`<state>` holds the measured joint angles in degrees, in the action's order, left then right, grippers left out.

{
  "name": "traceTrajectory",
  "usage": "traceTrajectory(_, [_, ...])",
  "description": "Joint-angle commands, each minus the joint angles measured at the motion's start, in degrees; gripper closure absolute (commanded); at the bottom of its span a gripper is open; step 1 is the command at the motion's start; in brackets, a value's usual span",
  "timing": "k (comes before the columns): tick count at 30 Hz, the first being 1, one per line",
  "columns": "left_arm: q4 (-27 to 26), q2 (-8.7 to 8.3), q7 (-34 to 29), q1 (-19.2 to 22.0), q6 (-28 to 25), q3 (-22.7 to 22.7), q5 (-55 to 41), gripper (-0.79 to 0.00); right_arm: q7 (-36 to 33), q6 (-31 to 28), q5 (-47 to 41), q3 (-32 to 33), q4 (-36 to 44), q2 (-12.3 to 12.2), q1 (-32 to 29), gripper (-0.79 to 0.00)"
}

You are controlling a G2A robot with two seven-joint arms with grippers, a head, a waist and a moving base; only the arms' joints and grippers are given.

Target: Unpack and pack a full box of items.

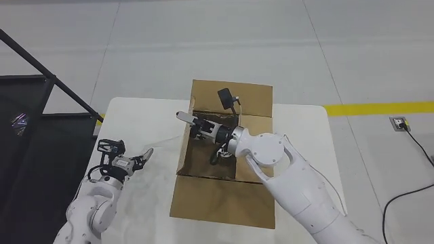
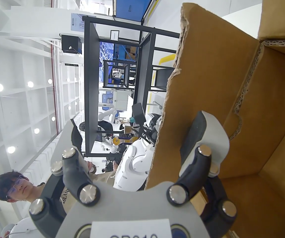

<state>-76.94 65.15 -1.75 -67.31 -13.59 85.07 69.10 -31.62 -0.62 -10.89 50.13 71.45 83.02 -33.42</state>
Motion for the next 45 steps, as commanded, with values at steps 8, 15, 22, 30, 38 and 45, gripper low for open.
traceTrajectory(8, [8.2,0.60,1.4,6.5,2.0,-2.5,1.7,-0.785,-0.6,1.2,1.2,1.3,1.3,-0.1,-1.3,-0.785])
traceTrajectory(15, [9.9,0.97,2.5,6.6,8.0,-1.8,0.5,-0.785,-1.5,1.5,1.7,1.9,1.3,0.0,-1.7,-0.785])
traceTrajectory(22, [11.8,1.16,2.1,5.9,8.3,-2.4,0.9,-0.785,-2.3,1.5,1.8,1.7,0.3,0.3,-1.3,-0.785])
traceTrajectory(30, [11.4,1.05,3.4,4.3,4.3,-2.2,0.4,-0.785,-2.8,1.3,1.6,1.6,-1.2,0.9,-0.3,-0.785])
traceTrajectory(38, [14.0,1.73,-1.0,10.4,3.1,-4.8,-0.3,-0.785,-3.0,1.3,1.8,1.1,-1.8,1.4,0.2,-0.785])
traceTrajectory(45, [22.5,3.07,-3.2,18.3,3.4,-9.5,0.8,-0.785,-3.1,1.4,2.2,1.5,-1.4,1.6,-0.3,-0.785])
